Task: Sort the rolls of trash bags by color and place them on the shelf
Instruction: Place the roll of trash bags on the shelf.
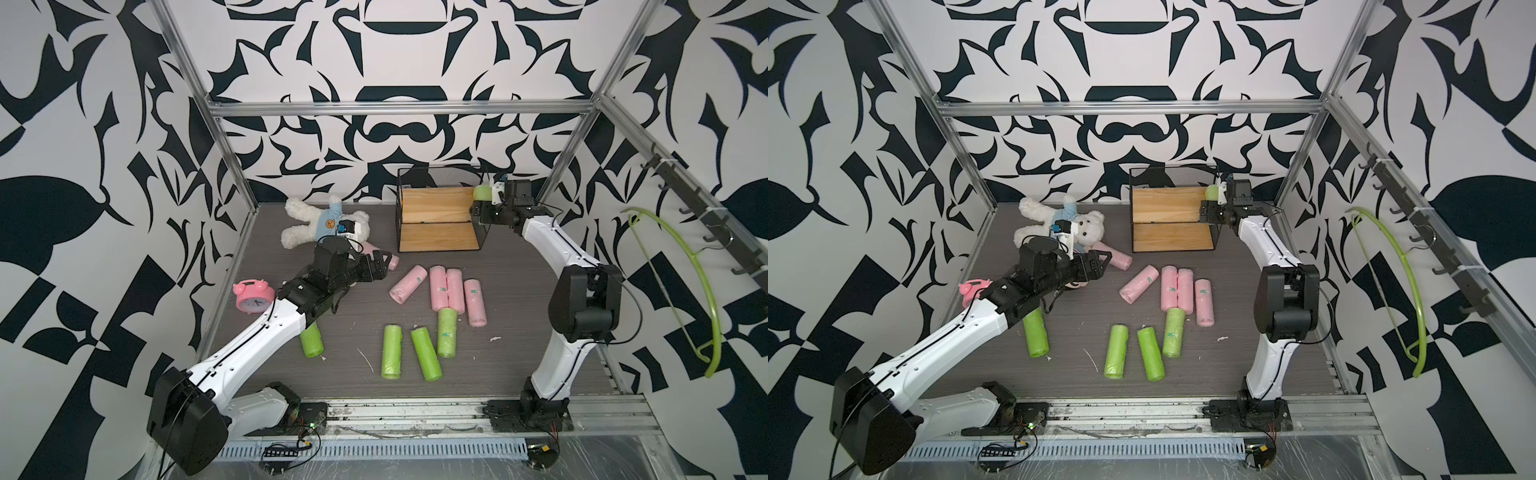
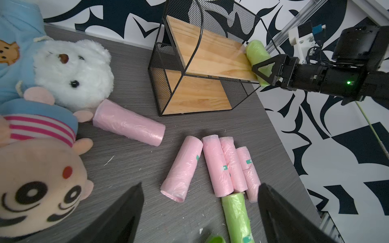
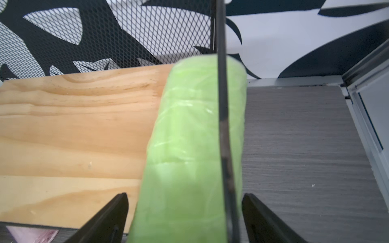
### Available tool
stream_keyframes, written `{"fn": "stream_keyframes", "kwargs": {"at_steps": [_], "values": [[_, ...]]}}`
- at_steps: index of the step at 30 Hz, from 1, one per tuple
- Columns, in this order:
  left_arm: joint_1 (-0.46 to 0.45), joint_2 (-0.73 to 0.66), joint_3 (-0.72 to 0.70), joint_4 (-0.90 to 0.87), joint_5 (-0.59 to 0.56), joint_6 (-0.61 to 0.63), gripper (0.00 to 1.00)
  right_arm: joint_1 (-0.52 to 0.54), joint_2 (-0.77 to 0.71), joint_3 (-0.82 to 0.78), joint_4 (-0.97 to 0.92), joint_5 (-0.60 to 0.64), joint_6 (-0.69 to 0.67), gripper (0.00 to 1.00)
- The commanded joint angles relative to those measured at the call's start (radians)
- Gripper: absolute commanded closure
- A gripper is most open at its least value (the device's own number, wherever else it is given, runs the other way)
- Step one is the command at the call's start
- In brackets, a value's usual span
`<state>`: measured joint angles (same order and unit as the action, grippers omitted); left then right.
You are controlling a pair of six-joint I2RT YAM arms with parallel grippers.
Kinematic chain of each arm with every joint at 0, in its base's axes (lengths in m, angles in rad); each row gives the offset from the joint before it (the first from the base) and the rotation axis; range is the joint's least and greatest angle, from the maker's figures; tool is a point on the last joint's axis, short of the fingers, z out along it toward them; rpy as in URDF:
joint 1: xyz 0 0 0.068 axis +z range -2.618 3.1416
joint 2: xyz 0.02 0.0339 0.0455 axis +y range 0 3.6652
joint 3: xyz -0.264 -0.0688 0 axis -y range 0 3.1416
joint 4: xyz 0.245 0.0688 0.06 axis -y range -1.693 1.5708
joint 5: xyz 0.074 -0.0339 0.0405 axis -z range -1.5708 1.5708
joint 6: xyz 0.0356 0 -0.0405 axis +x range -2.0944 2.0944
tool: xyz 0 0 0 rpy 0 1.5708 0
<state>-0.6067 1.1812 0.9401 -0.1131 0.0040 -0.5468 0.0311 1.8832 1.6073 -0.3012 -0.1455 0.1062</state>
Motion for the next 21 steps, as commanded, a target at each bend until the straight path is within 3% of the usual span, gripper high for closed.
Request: {"fn": "stream_keyframes", "kwargs": {"at_steps": [1,21], "values": [[0.003,0.0,0.009,-0.02,-0.004,0.022,0.08,-0.012,-0.022,0.033,0.082,-0.048,0.004,0.14],[0.003,0.009,0.009,-0.023,-0.008,0.03,0.08,-0.028,-0.026,0.031,0.106,-0.115,-0.028,0.4]]}}
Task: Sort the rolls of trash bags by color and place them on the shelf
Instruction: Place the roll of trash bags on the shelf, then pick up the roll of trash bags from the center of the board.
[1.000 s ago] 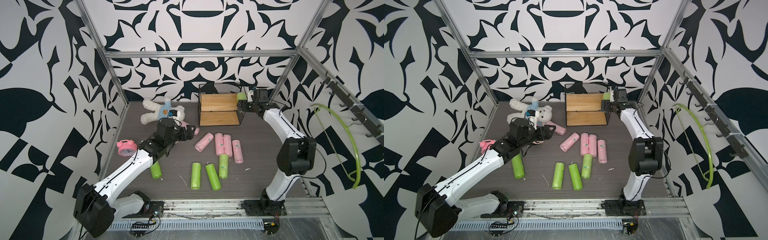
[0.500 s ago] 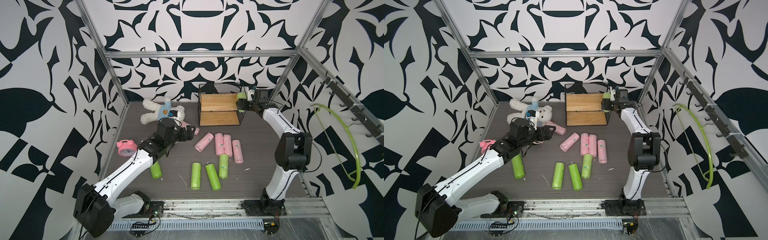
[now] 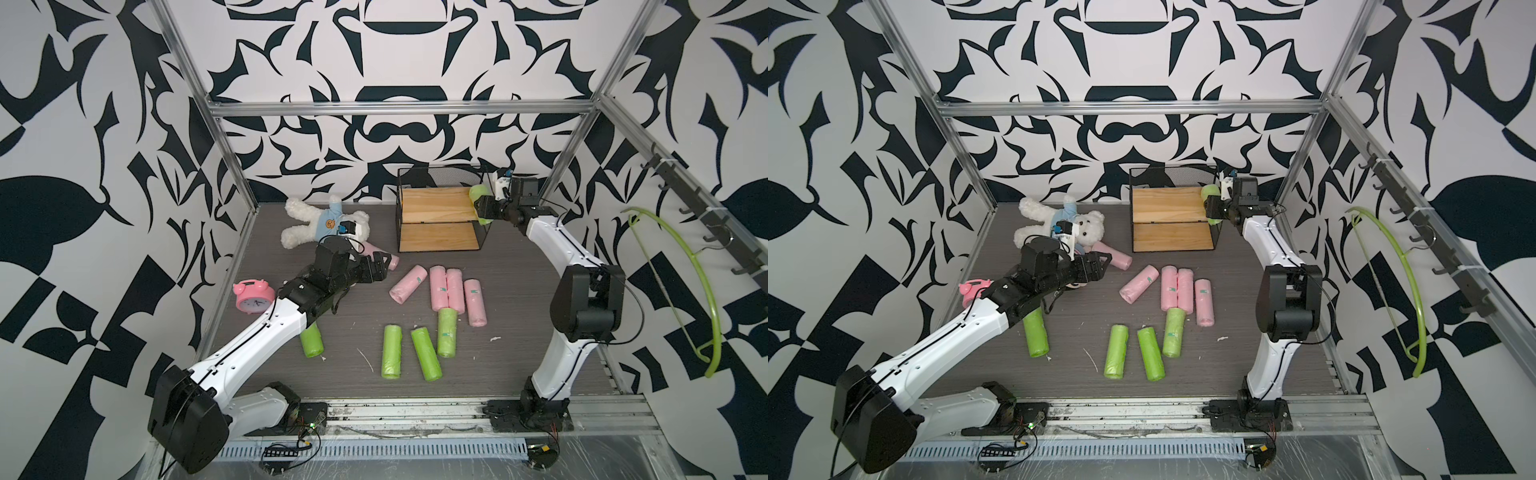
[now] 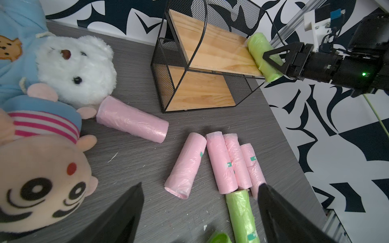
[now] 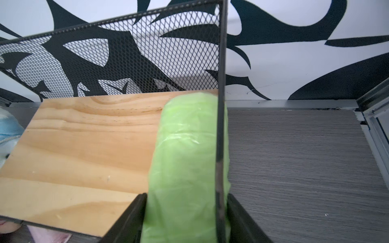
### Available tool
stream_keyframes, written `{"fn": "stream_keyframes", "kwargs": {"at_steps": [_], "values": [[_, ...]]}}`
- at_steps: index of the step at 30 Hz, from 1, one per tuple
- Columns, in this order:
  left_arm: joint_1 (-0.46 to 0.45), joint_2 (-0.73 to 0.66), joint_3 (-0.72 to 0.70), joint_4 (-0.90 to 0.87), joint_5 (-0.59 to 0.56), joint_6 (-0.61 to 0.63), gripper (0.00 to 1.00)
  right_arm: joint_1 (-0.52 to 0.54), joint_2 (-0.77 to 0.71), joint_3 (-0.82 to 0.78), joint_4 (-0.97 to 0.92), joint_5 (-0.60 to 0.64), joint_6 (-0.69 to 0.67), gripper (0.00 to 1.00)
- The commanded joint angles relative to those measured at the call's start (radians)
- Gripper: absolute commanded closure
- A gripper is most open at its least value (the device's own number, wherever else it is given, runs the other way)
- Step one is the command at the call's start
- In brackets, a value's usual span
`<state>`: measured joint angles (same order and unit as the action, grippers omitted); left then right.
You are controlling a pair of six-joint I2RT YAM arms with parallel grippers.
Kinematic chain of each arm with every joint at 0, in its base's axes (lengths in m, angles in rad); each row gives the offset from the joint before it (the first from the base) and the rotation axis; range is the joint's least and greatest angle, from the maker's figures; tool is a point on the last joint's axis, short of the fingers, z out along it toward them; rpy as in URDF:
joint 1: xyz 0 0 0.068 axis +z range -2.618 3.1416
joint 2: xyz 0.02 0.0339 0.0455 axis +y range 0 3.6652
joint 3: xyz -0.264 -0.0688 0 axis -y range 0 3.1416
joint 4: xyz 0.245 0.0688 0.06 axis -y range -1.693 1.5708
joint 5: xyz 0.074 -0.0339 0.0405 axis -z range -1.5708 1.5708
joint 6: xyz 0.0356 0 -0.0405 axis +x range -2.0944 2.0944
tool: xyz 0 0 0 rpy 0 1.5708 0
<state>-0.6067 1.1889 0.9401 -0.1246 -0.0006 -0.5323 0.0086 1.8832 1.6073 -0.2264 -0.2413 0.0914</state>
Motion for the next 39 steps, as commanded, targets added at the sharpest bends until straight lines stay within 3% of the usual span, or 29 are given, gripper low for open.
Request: {"fn": "stream_keyframes", "kwargs": {"at_steps": [1,13,17,25,31,35,39], "values": [[0.003,0.002,0.009,-0.012,-0.003,0.015,0.08,-0.005,-0.024,0.035,0.029,-0.016,-0.013,0.39],[0.003,0.023,-0.024,-0.02,0.054,0.02,0.08,-0.011,-0.113,0.031,-0.006,0.011,-0.024,0.07],[-0.003,0.06,-0.028,-0.068,0.118,0.055,0.09,-0.011,-0.202,-0.014,-0.008,0.048,-0.024,0.05],[-0.088,0.12,-0.079,-0.221,0.105,0.034,0.14,0.007,-0.429,-0.119,-0.127,0.176,-0.019,0.05],[-0.179,0.141,-0.189,-0.23,0.172,-0.123,0.14,0.132,-0.605,-0.251,-0.229,0.268,-0.017,0.05],[-0.221,0.214,-0.179,-0.219,0.168,-0.168,0.14,0.249,-0.692,-0.365,-0.245,0.313,0.01,0.05],[-0.263,0.308,-0.136,-0.202,0.142,-0.181,0.16,0.291,-0.74,-0.447,-0.238,0.298,0.042,0.05]]}}
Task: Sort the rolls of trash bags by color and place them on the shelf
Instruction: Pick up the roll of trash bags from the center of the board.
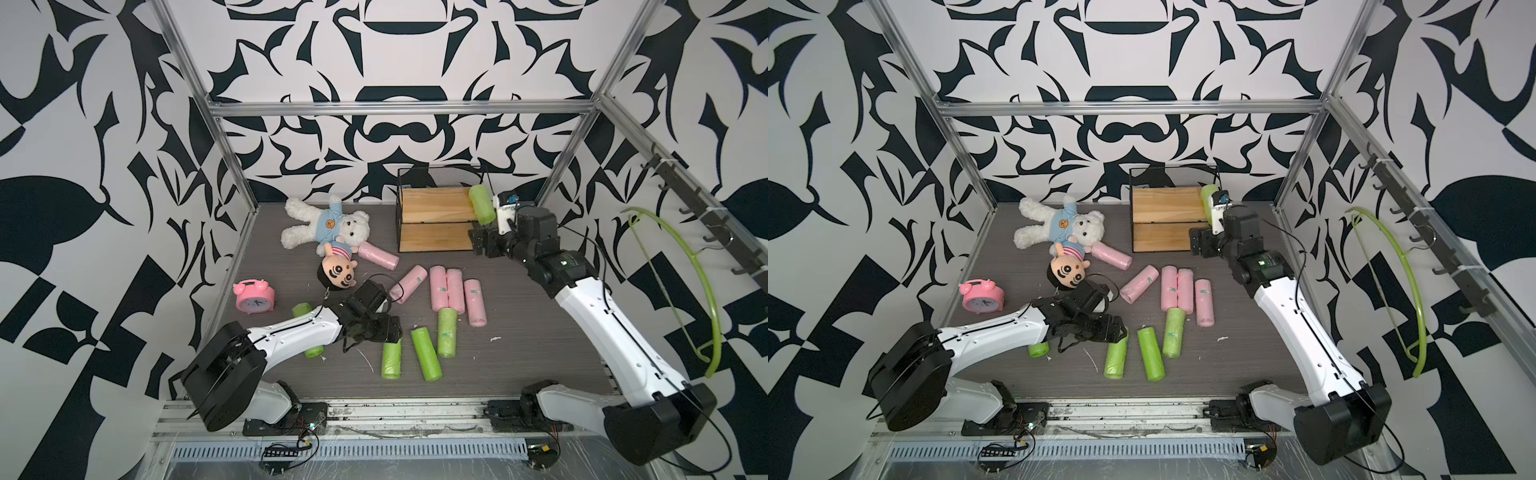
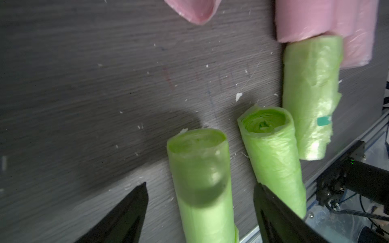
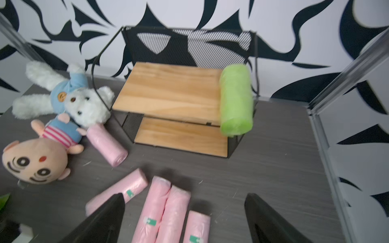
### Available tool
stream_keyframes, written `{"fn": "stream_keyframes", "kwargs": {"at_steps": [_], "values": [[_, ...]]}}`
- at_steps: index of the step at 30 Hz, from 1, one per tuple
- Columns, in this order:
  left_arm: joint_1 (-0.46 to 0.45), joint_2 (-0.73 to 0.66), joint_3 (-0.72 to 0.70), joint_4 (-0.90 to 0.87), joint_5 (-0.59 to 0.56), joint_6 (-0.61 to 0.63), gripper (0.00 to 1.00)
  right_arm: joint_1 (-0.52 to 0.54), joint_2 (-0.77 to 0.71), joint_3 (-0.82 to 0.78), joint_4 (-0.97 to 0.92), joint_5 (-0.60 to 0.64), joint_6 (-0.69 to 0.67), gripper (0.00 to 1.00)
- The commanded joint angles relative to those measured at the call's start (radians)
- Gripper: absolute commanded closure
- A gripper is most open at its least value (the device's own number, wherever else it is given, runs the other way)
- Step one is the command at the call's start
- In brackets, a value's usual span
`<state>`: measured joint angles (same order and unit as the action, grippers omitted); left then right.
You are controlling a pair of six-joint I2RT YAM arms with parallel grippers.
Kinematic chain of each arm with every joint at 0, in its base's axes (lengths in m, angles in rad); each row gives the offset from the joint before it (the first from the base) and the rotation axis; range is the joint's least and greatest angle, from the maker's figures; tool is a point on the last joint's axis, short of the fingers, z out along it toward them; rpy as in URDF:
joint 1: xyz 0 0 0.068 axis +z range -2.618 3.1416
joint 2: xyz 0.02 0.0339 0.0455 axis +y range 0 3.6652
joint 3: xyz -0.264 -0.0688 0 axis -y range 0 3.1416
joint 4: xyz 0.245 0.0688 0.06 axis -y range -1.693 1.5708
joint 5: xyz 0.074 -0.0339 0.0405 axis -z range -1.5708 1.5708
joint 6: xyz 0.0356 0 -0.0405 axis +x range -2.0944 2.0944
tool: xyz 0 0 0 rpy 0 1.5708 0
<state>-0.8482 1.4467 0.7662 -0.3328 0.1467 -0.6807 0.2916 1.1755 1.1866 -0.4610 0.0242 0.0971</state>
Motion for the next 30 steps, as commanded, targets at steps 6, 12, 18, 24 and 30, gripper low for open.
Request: {"fn": "stream_keyframes", "kwargs": {"at_steps": [6,12,18,24,30], "values": [[-0.046,0.147,0.047,0.052,-0.077,-0.082,0.29,0.035,-0.081,-0.13,-0.026,-0.024,0.066,0.05],[-0.051,0.147,0.013,0.138,-0.115,-0.155,0.51,0.06,-0.174,-0.257,-0.051,-0.12,0.123,0.06],[-0.049,0.032,-0.052,0.254,-0.195,-0.259,0.64,0.139,-0.246,-0.348,-0.029,-0.23,0.231,0.07],[-0.041,-0.142,-0.052,0.327,-0.308,-0.346,0.66,0.344,-0.243,-0.419,0.218,-0.298,0.451,0.07],[-0.023,-0.298,-0.062,0.433,-0.354,-0.458,0.66,0.559,-0.163,-0.456,0.48,-0.194,0.57,0.05]]}}
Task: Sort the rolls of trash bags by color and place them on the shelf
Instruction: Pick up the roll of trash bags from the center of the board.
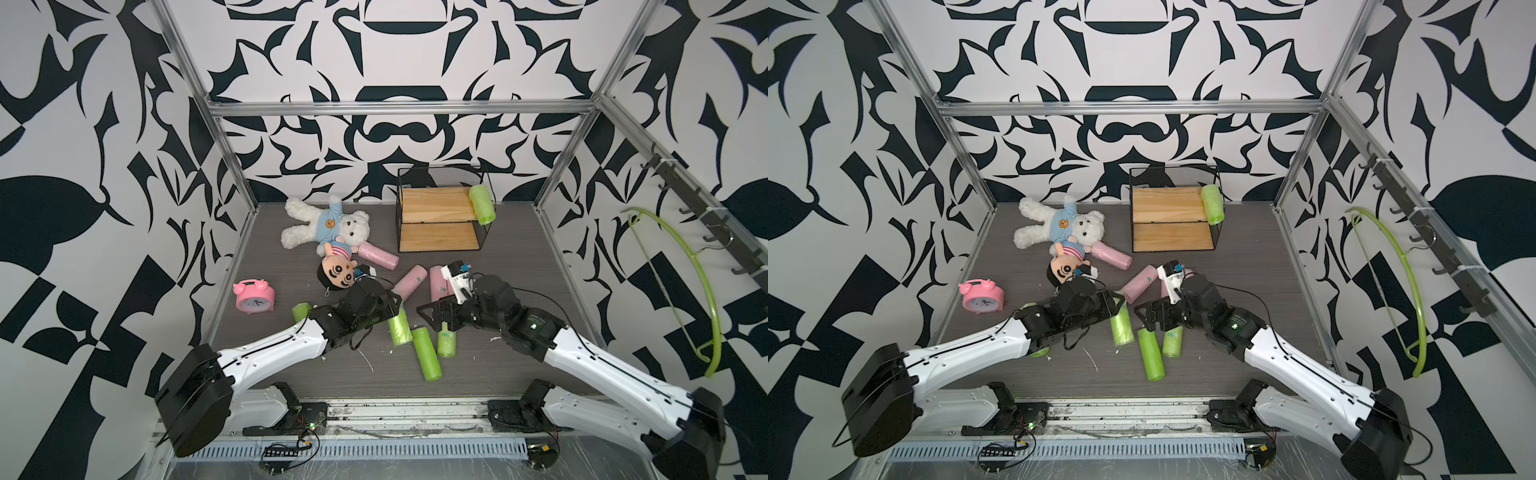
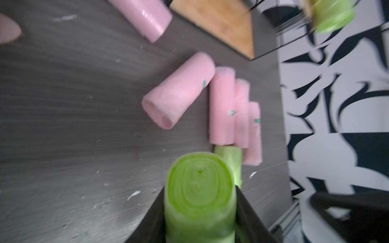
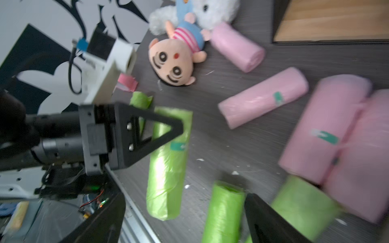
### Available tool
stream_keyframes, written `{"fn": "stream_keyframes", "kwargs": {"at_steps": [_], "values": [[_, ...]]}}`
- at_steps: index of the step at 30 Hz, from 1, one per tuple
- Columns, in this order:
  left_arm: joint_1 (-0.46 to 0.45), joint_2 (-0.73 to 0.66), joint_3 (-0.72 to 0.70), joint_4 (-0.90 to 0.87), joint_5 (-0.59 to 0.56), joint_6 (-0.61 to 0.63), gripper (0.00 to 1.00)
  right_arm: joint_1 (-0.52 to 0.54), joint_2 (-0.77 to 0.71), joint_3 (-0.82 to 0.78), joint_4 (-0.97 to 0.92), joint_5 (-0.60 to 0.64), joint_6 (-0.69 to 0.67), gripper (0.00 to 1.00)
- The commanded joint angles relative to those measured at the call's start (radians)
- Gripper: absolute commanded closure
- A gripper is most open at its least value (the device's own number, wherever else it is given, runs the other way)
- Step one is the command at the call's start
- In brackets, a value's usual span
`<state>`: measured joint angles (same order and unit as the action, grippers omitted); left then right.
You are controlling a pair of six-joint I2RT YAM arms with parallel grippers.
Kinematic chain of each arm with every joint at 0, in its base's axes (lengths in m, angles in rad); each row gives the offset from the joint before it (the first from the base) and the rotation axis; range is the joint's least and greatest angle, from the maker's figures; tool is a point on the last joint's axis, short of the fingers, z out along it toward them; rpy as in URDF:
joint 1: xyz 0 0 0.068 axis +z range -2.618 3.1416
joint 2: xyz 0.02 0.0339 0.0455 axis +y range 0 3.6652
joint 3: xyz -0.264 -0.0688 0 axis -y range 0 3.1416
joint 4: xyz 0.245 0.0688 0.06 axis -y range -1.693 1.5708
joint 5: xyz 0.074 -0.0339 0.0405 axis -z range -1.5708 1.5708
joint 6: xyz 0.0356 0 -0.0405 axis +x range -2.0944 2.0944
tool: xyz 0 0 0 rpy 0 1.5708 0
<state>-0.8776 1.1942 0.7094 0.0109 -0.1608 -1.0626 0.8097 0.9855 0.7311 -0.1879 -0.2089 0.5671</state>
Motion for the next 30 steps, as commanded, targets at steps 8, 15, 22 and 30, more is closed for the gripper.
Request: {"fn": "stream_keyframes", "kwargs": {"at_steps": [8,15,22,30], "values": [[0.006,-0.154,-0.042,0.191,-0.05,-0.19,0.66,0.101,0.117,-0.025,0.417,0.08,0.116,0.07],[0.006,-0.208,-0.068,0.213,-0.052,-0.258,0.66,0.105,0.128,-0.068,0.553,0.1,0.115,0.28],[0.006,-0.211,-0.084,0.243,-0.078,-0.28,0.66,0.107,0.146,-0.071,0.58,0.05,0.121,0.37],[0.021,-0.203,-0.083,0.252,-0.073,-0.276,0.64,0.108,0.135,-0.056,0.535,0.057,0.077,0.48]]}}
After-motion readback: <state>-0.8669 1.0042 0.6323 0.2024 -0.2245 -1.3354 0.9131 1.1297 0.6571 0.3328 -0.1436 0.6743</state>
